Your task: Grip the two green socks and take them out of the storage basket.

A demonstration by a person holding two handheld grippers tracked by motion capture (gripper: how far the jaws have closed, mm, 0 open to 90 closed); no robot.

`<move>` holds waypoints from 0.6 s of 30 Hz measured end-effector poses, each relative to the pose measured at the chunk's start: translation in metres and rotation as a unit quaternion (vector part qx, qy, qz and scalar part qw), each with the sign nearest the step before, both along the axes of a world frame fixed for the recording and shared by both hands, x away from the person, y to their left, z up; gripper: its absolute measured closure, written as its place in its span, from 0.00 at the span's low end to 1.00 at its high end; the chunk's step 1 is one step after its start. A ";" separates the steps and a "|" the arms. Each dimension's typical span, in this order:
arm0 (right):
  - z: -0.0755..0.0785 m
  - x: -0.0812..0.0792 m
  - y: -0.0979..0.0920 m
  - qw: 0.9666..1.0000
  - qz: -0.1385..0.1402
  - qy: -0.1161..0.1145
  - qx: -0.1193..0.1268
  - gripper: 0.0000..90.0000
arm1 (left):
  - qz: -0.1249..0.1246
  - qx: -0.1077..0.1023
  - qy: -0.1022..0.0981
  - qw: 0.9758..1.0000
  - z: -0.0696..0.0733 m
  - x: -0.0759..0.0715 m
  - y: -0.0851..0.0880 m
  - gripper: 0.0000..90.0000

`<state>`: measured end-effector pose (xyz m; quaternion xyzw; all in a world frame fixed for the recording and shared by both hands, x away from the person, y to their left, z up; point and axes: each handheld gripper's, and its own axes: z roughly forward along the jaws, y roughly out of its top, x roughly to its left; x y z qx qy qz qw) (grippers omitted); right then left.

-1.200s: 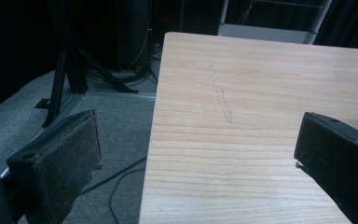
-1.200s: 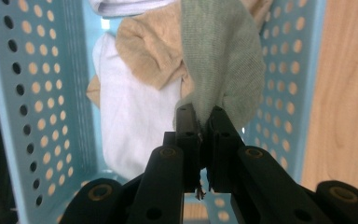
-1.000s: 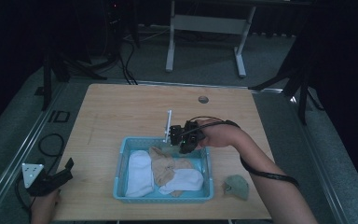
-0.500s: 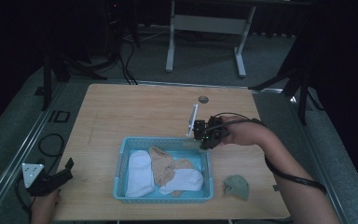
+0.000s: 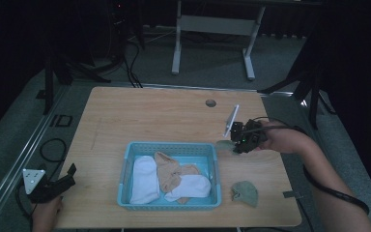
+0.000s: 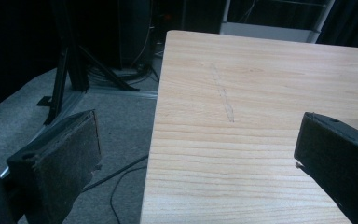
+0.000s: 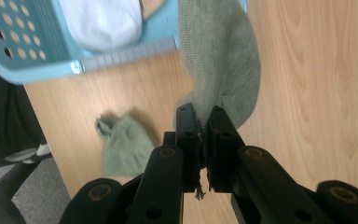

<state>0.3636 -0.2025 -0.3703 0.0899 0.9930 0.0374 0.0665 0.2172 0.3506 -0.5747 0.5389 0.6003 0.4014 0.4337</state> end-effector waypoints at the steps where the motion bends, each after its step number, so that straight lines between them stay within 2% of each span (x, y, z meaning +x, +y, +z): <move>1: 0.000 0.000 -0.005 1.000 -0.006 0.001 0.000 0.94 | 0.000 0.000 0.000 1.000 0.000 0.000 0.000 0.01; 3: -0.002 0.001 -0.017 1.000 -0.015 0.001 0.000 0.94 | 0.000 0.000 0.001 1.000 0.000 0.000 0.000 0.01; 9: -0.006 0.003 -0.026 1.000 -0.018 0.004 0.003 0.94 | 0.002 -0.001 0.001 1.000 0.000 0.000 0.000 0.01; 14: -0.021 0.007 -0.027 1.000 -0.020 0.015 -0.002 0.94 | 0.001 -0.001 0.001 1.000 0.000 0.000 0.000 0.01; 15: -0.029 0.009 -0.027 1.000 -0.016 0.020 -0.003 0.94 | 0.001 -0.001 0.001 1.000 0.000 0.000 0.000 0.01; 18: -0.038 0.010 -0.027 1.000 -0.009 0.019 -0.009 0.94 | 0.001 -0.001 0.001 1.000 0.000 0.000 0.000 0.01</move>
